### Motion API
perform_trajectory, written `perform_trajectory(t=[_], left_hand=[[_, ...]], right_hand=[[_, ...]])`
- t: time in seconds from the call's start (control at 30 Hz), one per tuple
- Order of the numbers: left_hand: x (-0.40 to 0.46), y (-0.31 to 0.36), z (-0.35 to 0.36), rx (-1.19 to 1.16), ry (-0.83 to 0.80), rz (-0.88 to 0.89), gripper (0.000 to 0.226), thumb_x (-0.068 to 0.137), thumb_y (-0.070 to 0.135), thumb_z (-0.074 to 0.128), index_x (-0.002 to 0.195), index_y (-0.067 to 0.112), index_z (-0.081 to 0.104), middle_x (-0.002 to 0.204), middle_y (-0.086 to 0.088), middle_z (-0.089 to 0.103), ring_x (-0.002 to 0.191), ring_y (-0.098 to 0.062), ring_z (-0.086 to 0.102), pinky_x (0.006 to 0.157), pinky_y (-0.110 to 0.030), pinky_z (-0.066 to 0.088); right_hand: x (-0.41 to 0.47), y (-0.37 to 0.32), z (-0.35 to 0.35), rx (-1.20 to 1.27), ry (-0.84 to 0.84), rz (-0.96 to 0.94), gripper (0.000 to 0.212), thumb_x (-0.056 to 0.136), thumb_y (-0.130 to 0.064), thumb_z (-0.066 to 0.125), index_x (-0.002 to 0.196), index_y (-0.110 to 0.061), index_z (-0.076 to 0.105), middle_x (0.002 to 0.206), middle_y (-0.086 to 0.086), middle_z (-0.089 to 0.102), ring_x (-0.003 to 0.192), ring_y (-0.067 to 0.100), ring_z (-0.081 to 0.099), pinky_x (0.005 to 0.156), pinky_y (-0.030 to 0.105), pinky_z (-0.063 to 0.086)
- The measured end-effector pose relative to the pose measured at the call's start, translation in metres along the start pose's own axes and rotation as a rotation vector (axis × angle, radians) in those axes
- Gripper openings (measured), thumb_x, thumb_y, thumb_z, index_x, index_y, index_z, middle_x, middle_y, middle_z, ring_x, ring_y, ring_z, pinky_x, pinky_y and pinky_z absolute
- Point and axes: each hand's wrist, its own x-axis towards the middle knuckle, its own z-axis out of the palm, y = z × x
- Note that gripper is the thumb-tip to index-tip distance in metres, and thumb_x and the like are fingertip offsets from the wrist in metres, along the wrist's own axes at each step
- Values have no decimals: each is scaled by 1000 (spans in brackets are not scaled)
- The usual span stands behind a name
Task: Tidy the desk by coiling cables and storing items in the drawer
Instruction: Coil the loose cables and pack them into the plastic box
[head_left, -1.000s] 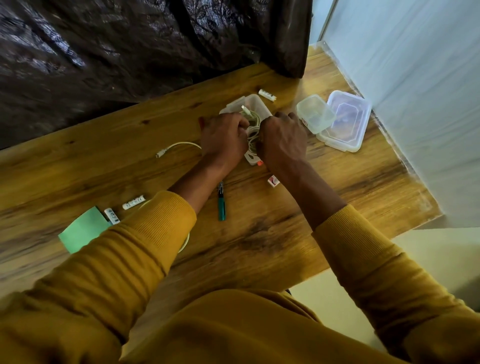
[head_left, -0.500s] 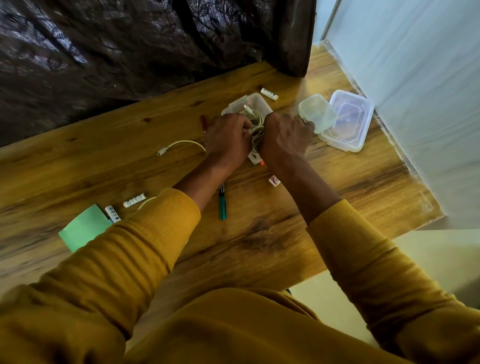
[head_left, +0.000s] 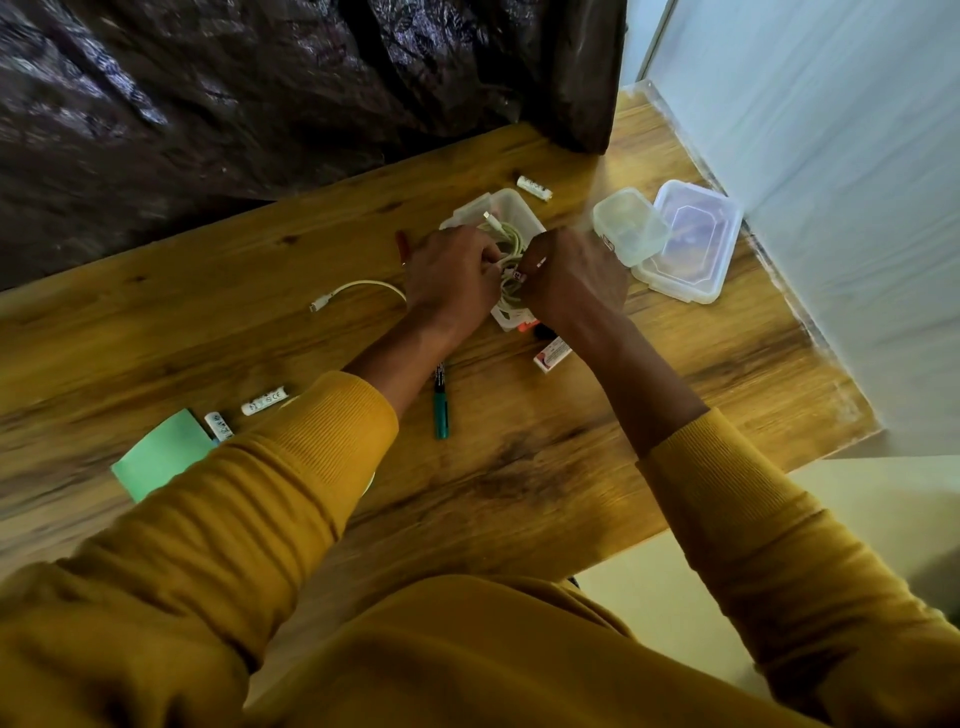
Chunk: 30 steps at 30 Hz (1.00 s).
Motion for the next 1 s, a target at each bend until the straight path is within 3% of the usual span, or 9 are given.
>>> perform_trajectory(t=[0.17,0.33,0.43,0.53,0.63,0.8,0.93,1.0], left_hand=[[3,-1,3,20,-11,6,17,93,31,65,100,27,80,98,7,78,92,-11,71,85,-34,53],[1,-3,3,31,23,18,18,96,34,66,107,27,79,105,7,78,102,-13,70,92,-31,39],[0,-3,1,30,25,24,20,97,34,67,111,26,79,110,6,78,104,-12,70,88,-25,31],[1,-4,0,8,12,25,18,97,32,67,109,25,79,107,6,79,100,-12,71,88,-25,40],[2,-3,-1,-30,-4,11,16,95,28,68,104,25,80,102,7,79,93,-10,72,92,-36,54],[0,1,-4,-44,-5,11,17,96,20,68,109,21,80,106,3,79,97,-13,73,92,-30,52],[0,2,-8,-60,-37,2,19,96,18,67,109,22,81,107,2,80,97,-14,74,87,-37,60],[0,2,-9,-55,-43,-3,21,96,17,67,111,22,81,109,3,79,99,-14,74,88,-31,58]], right_hand=[[-1,-1,3,-166,49,-68,26,92,-24,74,116,-13,74,105,14,72,97,35,69,73,38,49],[2,-3,9,-214,48,-90,31,96,-18,69,122,-1,67,110,21,70,102,38,67,76,41,49],[3,-4,10,-215,65,-101,31,95,-14,70,122,-1,67,109,21,70,101,37,68,74,39,48],[3,-5,12,-220,79,-117,26,96,-12,69,119,-2,68,107,20,71,98,36,69,71,39,47],[1,-6,18,-219,74,-161,23,98,-12,64,117,-3,71,104,19,72,97,35,71,74,40,54],[2,-7,23,-198,86,-190,21,100,-14,60,115,-5,72,106,18,72,103,34,68,75,39,50],[5,-12,23,-182,86,-201,21,101,-11,56,113,-3,72,108,18,71,107,35,65,71,37,41],[4,-12,24,-158,102,-207,22,102,-11,55,116,-5,72,108,17,72,106,33,66,73,36,43]])
